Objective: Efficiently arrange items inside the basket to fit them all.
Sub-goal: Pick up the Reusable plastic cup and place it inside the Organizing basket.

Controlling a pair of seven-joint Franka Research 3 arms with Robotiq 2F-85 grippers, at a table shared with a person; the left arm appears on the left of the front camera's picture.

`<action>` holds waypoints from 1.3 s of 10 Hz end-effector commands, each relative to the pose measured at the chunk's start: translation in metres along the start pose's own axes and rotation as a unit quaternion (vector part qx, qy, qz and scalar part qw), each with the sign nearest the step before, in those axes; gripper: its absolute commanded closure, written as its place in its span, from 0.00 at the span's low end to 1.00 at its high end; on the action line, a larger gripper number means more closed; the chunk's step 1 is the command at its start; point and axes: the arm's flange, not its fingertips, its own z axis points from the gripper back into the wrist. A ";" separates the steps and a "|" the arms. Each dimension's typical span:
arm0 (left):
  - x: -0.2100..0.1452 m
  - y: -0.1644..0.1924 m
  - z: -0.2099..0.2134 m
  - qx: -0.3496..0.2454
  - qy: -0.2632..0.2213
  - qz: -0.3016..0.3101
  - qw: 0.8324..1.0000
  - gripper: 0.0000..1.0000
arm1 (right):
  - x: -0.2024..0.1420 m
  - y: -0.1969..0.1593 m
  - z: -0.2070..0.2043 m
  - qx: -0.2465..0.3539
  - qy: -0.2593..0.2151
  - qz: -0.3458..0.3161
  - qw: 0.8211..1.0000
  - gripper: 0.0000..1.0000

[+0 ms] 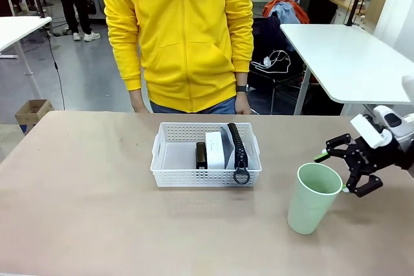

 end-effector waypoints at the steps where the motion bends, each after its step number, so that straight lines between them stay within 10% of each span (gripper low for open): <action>1: 0.000 -0.003 -0.002 -0.003 -0.011 0.006 1.000 0.00 | -0.001 0.045 -0.021 0.025 -0.014 0.037 0.999 0.00; 13: 0.000 -0.003 -0.002 -0.003 -0.011 0.006 1.000 0.00 | 0.000 0.046 -0.081 0.172 -0.084 0.085 0.978 0.00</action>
